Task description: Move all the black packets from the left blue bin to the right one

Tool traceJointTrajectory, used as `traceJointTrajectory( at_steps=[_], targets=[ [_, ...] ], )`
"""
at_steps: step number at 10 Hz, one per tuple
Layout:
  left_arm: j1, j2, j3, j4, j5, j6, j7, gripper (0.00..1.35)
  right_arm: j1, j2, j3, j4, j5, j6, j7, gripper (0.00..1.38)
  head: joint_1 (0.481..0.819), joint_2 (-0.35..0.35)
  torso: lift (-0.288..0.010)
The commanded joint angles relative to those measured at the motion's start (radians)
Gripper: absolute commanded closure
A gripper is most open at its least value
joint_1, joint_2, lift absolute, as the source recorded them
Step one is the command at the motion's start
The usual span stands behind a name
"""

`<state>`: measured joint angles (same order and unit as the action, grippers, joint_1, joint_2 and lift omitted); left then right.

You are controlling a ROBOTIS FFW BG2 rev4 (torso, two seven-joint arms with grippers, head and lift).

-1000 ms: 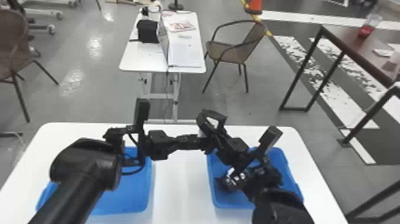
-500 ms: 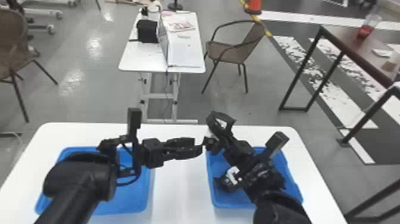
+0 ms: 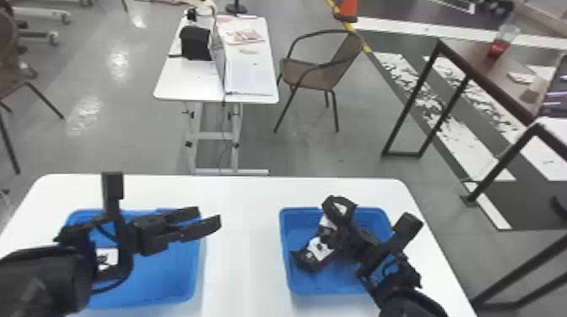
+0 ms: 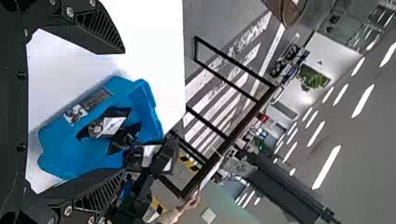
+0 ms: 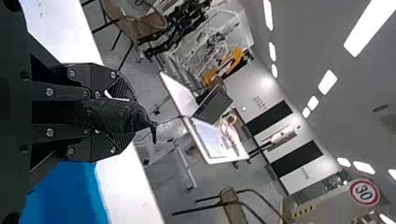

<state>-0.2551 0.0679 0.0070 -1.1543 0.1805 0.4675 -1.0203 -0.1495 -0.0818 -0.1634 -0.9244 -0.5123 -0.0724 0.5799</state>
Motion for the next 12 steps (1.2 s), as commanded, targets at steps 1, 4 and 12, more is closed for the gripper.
traceJointTrajectory(
  at_steps=[1,4,12],
  targets=[
    [0.043,0.013,0.079,-0.058,-0.001,0.034,0.008,0.12,-0.025,-0.01,-0.038,0.105,0.074,-0.001,-0.035,0.8,0.695,-0.19,0.0],
    [0.108,0.026,0.197,-0.188,-0.118,0.186,0.042,0.2,0.053,0.008,-0.067,-0.024,0.075,-0.121,-0.219,0.02,0.695,-0.182,0.0],
    [0.05,0.05,0.237,-0.268,-0.736,0.523,0.062,0.22,0.194,0.063,-0.016,-0.289,-0.117,-0.129,-0.155,0.24,0.695,0.01,0.0]
  ],
)
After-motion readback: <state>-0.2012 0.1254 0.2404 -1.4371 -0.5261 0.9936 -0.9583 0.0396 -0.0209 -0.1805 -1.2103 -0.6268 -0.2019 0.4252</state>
